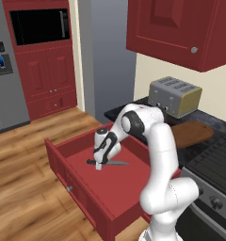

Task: Pick up the knife from the drawer and place it on the cutting board. Then place the meat from the plate to the cutting board.

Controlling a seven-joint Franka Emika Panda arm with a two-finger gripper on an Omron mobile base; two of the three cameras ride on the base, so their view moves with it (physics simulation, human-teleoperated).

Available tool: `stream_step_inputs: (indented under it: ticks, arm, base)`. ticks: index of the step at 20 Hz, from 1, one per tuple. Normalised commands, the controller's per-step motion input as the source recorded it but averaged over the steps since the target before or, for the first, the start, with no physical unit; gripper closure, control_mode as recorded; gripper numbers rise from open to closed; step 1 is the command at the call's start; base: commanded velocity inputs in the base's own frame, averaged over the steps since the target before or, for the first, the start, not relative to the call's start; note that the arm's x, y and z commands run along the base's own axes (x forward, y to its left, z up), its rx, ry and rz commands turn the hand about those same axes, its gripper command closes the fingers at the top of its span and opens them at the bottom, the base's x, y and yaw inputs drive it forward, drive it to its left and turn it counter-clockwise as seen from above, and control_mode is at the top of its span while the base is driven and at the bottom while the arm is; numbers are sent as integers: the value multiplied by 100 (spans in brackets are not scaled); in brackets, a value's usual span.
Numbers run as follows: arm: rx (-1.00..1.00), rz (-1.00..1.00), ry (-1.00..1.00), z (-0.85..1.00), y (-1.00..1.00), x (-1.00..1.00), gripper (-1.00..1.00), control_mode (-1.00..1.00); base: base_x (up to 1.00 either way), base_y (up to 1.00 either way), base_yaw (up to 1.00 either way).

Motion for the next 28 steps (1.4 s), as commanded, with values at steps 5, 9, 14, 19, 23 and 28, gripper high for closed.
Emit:
stream_step_inputs:
  ticks: [5, 9, 14, 19, 23, 28]
  arm:
    - [0, 0, 1, -15, 4, 30, -100, -100]
    - [0, 0, 1, -16, 3, 25, -100, -100]
    - [0, 0, 2, -25, 0, 21, -100, -100]
    - [1, 0, 2, -39, 3, 13, 100, -100]
    - [1, 0, 1, -50, 20, 2, 100, -100]
    - [2, 0, 2, -57, 12, 0, 100, -100]
  base:
    - [0, 0, 0]
    - [0, 0, 0]
    - [0, 0, 0]
    - [0, 0, 0]
    - [0, 0, 0]
    - [0, 0, 0]
